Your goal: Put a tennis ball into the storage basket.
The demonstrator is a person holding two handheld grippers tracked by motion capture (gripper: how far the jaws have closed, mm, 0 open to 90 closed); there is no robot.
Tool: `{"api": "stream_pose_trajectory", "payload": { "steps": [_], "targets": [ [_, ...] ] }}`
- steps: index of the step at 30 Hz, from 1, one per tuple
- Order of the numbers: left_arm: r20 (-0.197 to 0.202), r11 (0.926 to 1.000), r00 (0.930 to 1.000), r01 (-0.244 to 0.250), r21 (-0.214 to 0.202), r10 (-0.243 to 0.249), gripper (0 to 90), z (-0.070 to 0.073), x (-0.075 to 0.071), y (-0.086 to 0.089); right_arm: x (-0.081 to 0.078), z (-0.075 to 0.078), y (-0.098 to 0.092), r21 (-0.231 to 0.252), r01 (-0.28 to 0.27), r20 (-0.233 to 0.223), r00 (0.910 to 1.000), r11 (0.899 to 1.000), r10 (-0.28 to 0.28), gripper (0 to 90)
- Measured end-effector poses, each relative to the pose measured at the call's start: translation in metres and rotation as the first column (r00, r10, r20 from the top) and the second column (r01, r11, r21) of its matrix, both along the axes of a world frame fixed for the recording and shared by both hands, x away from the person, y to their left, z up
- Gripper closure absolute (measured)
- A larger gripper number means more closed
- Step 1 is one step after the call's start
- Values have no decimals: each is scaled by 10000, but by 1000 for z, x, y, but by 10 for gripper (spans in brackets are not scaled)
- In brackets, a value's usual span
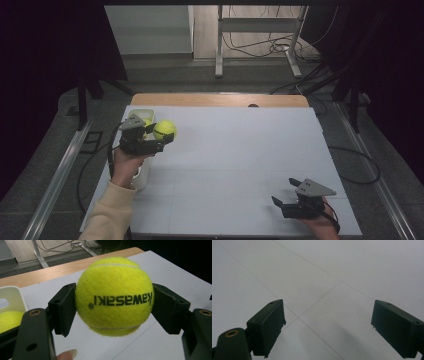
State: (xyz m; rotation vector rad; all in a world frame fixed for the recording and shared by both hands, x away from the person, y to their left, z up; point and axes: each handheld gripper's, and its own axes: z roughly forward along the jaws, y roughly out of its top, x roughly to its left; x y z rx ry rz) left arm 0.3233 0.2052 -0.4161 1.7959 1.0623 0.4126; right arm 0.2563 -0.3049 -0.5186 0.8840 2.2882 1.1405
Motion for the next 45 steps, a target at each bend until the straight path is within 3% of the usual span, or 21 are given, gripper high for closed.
{"api": "stream_pose_trajectory", "payload": {
  "steps": [21, 45],
  "targets": [
    [-125, 9968, 9967, -799, -53, 798, 264, -2, -8, 32, 0, 0, 0, -12, 12, 0, 10000, 10000, -12, 123],
    [-322, 9876, 9871, -1570, -22, 1568, 264, -9, -14, 61, -1, 0, 0, -26, 18, 21, 10000, 10000, -17, 123]
  ]
}}
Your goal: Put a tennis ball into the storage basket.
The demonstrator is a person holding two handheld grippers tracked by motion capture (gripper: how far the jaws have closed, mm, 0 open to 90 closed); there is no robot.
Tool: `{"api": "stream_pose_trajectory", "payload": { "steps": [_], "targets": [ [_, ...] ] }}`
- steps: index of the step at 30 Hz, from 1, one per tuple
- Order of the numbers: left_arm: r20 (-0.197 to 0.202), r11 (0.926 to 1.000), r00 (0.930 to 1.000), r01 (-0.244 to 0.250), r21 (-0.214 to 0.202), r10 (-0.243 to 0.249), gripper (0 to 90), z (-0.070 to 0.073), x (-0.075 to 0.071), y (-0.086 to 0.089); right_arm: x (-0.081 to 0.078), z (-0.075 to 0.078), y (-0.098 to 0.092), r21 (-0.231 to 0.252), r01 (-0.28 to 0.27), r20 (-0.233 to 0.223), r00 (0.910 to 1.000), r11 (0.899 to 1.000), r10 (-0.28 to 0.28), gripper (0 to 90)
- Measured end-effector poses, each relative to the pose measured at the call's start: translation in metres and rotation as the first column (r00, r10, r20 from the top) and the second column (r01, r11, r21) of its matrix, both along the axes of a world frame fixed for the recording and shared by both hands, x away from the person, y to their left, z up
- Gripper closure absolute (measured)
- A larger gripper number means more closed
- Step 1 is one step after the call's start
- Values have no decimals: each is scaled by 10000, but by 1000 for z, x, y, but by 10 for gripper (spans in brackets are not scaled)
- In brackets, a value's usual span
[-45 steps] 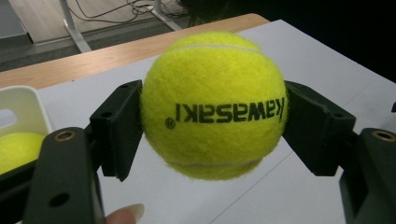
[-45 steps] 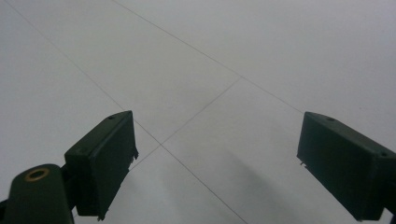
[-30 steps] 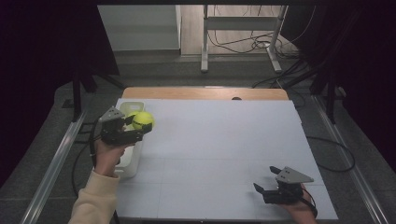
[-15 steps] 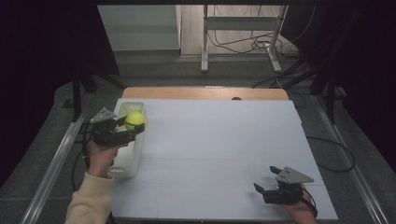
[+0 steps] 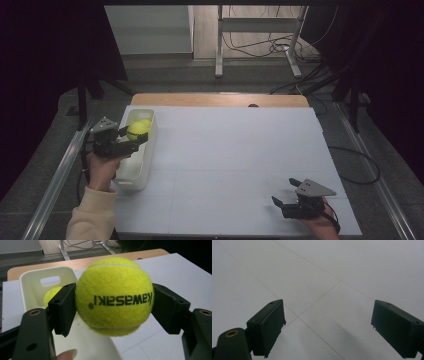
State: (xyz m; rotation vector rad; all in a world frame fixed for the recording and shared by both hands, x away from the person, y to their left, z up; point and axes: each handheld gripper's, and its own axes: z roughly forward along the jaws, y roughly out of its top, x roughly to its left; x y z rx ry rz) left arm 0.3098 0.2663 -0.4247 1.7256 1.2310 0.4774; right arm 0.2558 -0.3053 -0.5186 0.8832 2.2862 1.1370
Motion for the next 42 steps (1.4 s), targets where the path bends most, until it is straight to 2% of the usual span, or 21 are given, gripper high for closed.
{"api": "stream_pose_trajectory", "payload": {
  "steps": [13, 32, 42],
  "targets": [
    [-165, 10000, 9998, -60, -7, 60, 264, -5, 2, 3, 0, 0, 0, -7, 1, -5, 10000, 10000, -1, 123],
    [-528, 9993, 9985, 126, 346, -107, 263, -14, 8, -7, -1, -1, 0, -56, -6, 8, 10000, 10000, 6, 124],
    [-722, 9987, 9973, -94, 497, 130, 264, -17, 10, -4, -1, -1, 0, -54, 0, 10, 10000, 10000, 0, 124]
  ]
}}
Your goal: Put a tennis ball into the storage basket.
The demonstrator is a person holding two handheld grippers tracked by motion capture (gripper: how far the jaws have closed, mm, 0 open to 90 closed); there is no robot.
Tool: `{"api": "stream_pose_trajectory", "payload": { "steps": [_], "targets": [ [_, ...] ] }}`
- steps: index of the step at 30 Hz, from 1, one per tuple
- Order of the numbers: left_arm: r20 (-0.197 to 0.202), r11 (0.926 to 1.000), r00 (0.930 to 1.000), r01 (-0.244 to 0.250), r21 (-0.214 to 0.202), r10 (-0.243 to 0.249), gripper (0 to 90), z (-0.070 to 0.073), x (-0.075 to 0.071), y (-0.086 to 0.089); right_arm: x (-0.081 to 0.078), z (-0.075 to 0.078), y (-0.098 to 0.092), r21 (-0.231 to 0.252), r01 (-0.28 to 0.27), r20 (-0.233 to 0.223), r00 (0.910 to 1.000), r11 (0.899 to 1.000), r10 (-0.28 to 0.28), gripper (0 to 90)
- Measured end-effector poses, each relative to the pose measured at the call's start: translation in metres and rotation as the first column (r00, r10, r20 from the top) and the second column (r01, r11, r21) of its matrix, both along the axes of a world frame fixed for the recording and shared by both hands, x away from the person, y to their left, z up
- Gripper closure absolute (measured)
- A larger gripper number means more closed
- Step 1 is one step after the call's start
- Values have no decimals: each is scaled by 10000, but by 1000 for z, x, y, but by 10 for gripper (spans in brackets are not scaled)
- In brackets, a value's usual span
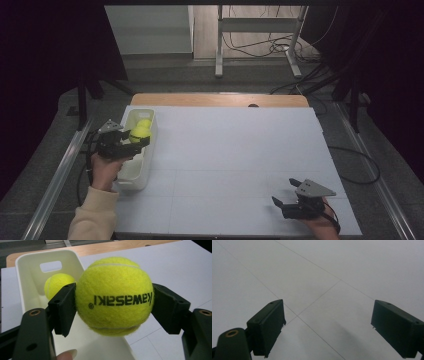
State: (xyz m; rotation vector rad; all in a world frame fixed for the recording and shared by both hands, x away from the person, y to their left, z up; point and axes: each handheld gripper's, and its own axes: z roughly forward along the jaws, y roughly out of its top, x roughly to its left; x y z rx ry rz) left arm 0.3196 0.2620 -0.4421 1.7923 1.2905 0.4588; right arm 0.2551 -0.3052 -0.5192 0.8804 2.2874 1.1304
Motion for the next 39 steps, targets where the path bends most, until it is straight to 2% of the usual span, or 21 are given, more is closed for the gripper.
{"api": "stream_pose_trajectory", "payload": {
  "steps": [12, 20, 36, 38, 39],
  "targets": [
    [-173, 9995, 9993, -329, -3, 329, 264, -3, -2, 11, 0, 0, 0, 0, 5, 4, 10000, 10000, -5, 124],
    [-459, 9987, 9979, -440, 238, 451, 264, -7, 1, 13, 0, 0, 0, -13, 8, -5, 10000, 10000, -8, 124],
    [-1246, 9961, 9900, -579, 666, 659, 259, -10, 5, 13, 0, 0, 0, -10, 16, -12, 10000, 10000, -16, 124],
    [-1336, 9965, 9890, -548, 628, 628, 229, -10, 6, 13, 0, 0, 0, -5, 11, -12, 10000, 10000, -11, 124],
    [-1252, 9963, 9897, -626, 588, 696, 186, -9, 6, 13, 0, 0, 0, -1, 12, -12, 10000, 10000, -12, 124]
  ]
}}
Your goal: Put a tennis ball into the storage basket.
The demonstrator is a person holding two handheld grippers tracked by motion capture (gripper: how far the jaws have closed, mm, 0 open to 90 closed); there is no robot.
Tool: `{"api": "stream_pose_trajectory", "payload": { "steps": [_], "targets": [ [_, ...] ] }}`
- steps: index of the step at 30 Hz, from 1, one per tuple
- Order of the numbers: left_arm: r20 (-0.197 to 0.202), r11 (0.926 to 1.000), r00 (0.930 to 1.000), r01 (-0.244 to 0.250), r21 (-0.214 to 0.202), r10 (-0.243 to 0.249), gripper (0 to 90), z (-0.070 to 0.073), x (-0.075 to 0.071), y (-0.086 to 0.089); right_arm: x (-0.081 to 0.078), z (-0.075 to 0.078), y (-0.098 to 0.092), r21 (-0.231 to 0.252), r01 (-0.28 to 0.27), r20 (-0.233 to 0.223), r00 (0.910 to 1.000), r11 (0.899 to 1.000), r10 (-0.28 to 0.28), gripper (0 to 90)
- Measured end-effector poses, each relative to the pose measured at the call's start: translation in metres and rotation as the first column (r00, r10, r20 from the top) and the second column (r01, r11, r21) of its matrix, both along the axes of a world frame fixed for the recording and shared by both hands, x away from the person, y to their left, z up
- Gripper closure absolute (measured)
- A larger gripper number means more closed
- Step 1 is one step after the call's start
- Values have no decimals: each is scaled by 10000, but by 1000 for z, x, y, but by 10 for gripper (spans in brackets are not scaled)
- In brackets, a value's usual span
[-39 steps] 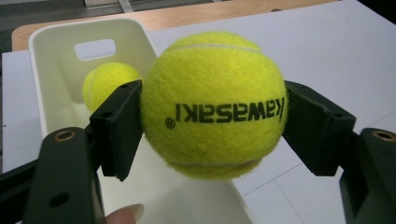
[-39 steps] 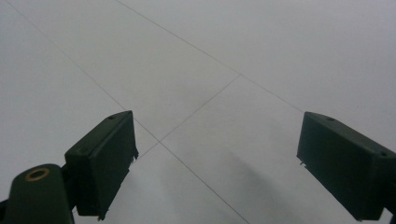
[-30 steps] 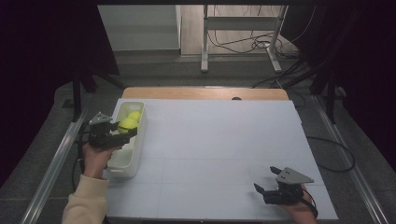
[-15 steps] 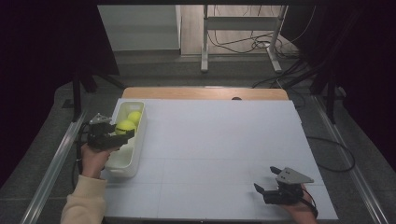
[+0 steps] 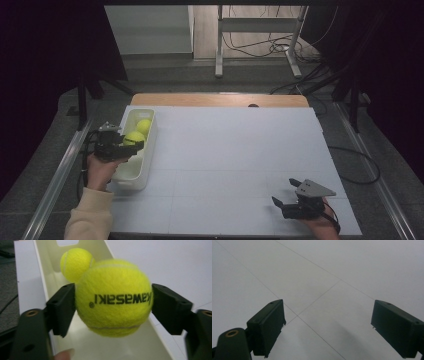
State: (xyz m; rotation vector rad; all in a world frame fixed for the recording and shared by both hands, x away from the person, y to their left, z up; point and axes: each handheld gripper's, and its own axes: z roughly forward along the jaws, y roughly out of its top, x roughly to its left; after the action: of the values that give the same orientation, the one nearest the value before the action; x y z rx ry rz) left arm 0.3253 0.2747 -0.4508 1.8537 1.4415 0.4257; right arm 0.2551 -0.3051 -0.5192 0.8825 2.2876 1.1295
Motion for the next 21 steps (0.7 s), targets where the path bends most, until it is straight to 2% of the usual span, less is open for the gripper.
{"api": "stream_pose_trajectory", "payload": {
  "steps": [3, 8, 10, 13, 16, 17, 21],
  "targets": [
    [172, 9998, 9998, -113, -148, 116, 123, 5, -2, 1, 0, 0, 0, -5, -2, -7, 10000, 10000, 2, 124],
    [383, 9991, 9991, -175, -393, 190, 85, 8, -3, 2, 0, 0, 0, 5, -10, -10, 10000, 10000, 10, 124],
    [471, 9980, 9989, -59, -634, 89, 75, 8, -4, 2, 0, 0, 0, 4, -10, -11, 10000, 10000, 10, 124],
    [640, 9973, 9979, 18, -738, 30, 69, 9, -5, 1, 0, 0, 0, 1, 3, -8, 10000, 10000, -3, 124],
    [1118, 9925, 9927, 567, -1081, -446, 64, 13, -9, -4, 0, 0, 0, 0, -10, -10, 10000, 10000, 10, 124],
    [1242, 9918, 9907, 689, -1075, -553, 61, 14, -11, -5, 0, 0, 0, 2, -9, -12, 10000, 10000, 9, 124],
    [1827, 9875, 9807, 939, -1266, -699, 80, 18, -17, -7, 0, 0, 0, 4, 4, 5, 10000, 10000, -4, 124]
  ]
}}
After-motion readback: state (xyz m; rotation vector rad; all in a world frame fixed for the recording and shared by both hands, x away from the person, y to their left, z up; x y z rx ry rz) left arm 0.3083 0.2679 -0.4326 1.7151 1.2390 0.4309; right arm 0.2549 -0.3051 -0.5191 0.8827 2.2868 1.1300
